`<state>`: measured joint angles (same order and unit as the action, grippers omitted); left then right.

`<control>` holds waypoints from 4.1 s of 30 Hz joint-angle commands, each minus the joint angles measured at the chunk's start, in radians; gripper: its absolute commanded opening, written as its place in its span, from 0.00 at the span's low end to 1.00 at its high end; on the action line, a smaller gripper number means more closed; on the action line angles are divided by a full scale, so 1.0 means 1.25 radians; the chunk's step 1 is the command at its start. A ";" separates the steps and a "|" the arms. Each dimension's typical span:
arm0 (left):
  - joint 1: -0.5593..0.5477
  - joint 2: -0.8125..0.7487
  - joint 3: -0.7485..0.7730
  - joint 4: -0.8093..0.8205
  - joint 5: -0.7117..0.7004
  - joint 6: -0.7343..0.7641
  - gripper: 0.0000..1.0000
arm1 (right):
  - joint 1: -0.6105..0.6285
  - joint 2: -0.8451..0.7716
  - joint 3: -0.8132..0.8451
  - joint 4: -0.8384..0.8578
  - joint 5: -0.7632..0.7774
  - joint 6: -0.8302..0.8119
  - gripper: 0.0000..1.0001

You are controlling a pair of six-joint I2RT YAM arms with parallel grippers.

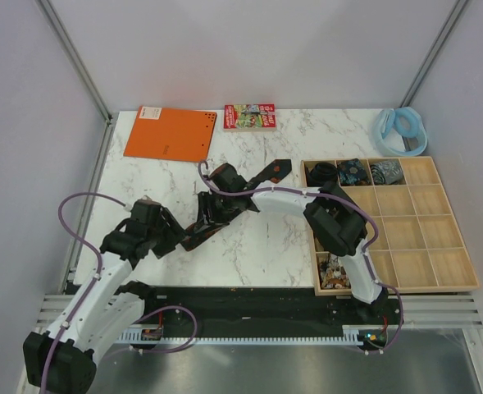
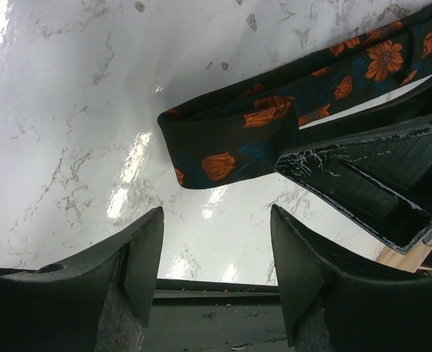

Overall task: Roll the ties
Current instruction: Roll the tie at the center of the board.

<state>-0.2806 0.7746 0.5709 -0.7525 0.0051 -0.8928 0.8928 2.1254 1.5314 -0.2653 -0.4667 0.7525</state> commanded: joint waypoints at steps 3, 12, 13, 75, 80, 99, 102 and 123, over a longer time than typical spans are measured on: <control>0.004 -0.009 -0.016 0.041 0.024 -0.020 0.65 | 0.010 0.019 0.028 0.031 -0.025 -0.006 0.49; 0.005 -0.009 -0.042 0.071 0.031 -0.024 0.65 | 0.009 0.023 -0.008 0.091 -0.038 0.017 0.40; 0.005 -0.009 -0.043 0.071 0.029 -0.024 0.65 | 0.010 0.023 -0.010 0.093 -0.039 0.019 0.39; 0.004 0.074 -0.257 0.325 -0.027 -0.119 0.41 | -0.023 0.041 -0.250 0.383 -0.082 0.123 0.00; 0.002 0.096 -0.254 0.349 -0.018 -0.099 0.25 | -0.022 0.046 -0.256 0.396 -0.087 0.131 0.00; 0.001 0.038 -0.102 0.136 0.024 -0.016 0.02 | -0.065 -0.172 -0.119 0.074 0.027 0.017 0.48; 0.002 0.039 -0.095 0.127 0.039 -0.022 0.02 | -0.054 -0.203 -0.134 0.074 0.049 0.026 0.36; 0.002 0.000 -0.073 0.085 0.067 -0.034 0.02 | 0.042 0.001 -0.097 0.194 0.051 0.105 0.17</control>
<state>-0.2810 0.7837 0.4332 -0.6323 0.0616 -0.9508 0.9504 2.0956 1.3739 -0.0826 -0.4030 0.8623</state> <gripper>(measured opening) 0.262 0.175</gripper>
